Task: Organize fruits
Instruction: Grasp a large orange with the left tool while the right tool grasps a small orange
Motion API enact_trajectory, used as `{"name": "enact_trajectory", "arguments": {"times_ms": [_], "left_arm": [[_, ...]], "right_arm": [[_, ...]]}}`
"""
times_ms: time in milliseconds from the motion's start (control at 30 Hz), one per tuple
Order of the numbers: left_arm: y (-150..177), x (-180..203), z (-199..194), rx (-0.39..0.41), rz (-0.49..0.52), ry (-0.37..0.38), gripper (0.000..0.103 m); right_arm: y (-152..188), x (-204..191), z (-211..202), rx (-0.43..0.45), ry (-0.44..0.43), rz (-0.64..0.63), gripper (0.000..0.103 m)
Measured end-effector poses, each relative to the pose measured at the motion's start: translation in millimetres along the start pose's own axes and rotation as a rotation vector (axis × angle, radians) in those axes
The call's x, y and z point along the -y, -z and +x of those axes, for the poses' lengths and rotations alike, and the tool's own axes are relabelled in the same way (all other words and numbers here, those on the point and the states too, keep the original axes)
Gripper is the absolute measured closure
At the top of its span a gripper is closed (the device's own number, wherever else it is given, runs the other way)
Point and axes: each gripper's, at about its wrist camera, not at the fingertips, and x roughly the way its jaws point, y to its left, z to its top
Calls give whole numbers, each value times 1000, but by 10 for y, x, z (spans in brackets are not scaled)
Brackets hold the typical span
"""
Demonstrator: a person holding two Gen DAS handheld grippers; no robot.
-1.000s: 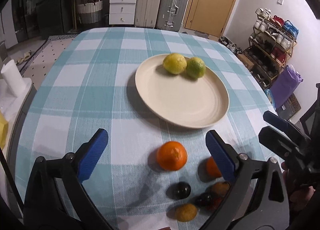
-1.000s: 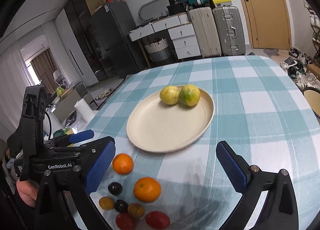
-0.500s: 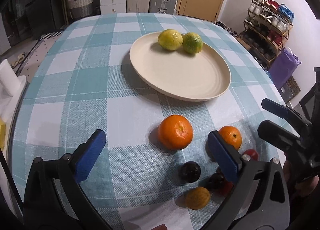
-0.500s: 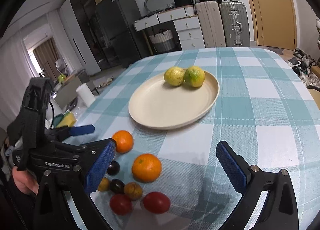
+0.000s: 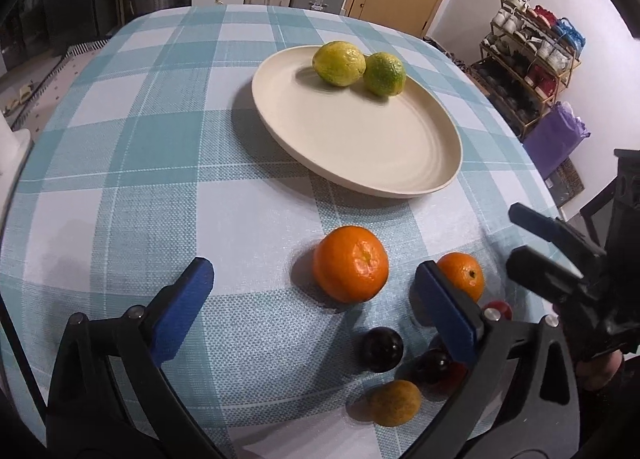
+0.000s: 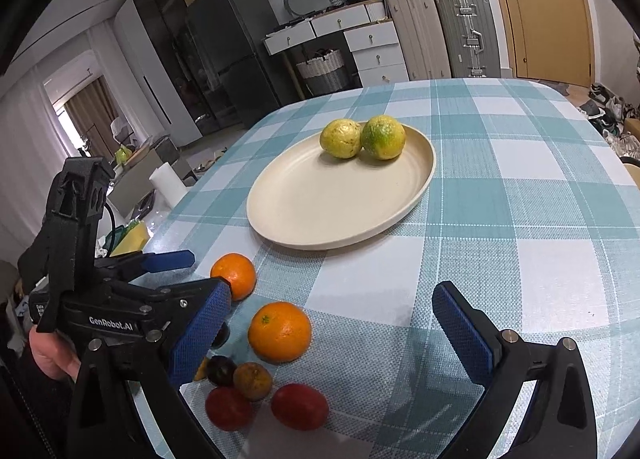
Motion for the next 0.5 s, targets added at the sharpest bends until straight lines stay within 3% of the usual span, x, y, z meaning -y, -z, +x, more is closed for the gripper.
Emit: {"name": "enact_trajectory", "arguments": {"times_ms": [500], "left_arm": [[-15,79,37,-7,55,107,55]], "right_arm": [[9,-54,53,-11,-6,-14,0]]}}
